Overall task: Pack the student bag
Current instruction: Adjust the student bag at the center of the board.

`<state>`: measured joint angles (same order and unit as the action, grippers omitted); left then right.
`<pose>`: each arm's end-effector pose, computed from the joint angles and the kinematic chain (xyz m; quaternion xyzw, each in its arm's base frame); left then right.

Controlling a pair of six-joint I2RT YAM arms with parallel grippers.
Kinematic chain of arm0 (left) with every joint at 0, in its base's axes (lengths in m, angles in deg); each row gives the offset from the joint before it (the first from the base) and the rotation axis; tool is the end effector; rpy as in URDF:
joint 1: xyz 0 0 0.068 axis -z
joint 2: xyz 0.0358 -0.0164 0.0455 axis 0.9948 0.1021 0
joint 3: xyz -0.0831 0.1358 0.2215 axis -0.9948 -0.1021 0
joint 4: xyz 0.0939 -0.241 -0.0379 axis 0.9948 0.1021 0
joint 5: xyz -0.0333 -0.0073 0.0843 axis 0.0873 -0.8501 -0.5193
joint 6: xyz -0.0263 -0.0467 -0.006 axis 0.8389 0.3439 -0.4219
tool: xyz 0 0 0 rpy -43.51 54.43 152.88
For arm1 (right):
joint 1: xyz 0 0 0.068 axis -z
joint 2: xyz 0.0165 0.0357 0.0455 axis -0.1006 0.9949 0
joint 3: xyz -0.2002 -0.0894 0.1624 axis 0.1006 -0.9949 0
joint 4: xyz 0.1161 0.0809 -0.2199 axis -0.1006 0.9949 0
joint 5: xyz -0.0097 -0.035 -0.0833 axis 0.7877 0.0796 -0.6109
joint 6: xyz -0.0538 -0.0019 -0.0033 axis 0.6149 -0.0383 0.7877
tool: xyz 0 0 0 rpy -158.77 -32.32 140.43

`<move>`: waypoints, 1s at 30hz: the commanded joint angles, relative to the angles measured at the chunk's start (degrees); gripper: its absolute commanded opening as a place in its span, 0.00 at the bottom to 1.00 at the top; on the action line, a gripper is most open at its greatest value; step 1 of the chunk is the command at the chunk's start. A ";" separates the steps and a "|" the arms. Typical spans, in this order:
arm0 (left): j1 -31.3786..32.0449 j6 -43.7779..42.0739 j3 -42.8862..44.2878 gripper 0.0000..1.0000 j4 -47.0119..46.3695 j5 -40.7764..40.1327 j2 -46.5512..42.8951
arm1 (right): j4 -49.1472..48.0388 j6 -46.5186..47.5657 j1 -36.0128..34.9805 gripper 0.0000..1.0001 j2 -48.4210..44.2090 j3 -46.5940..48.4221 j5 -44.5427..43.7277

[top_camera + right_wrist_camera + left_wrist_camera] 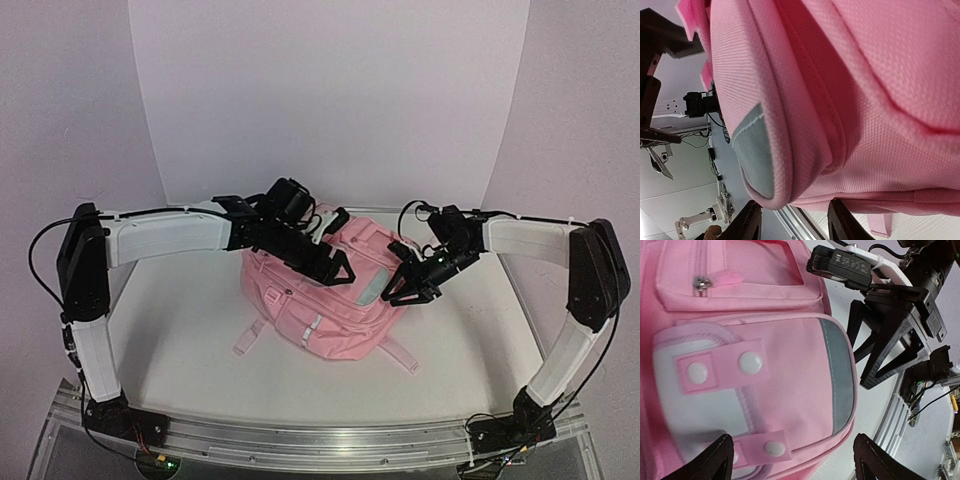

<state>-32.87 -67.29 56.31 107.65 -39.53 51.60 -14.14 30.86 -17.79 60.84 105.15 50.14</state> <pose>0.2610 -0.3455 0.2714 0.3565 0.8359 -0.3468 0.2321 0.2960 0.1613 0.2155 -0.2140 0.8464 0.4864 0.0353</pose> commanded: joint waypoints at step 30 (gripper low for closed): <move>-21.72 1.84 -7.51 0.37 -6.45 14.43 -3.98 | -9.14 -1.83 -2.33 0.55 3.68 5.16 -7.14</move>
<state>-58.29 -65.16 53.42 102.59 -29.38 53.47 -17.83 29.26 -20.03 62.15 104.20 47.24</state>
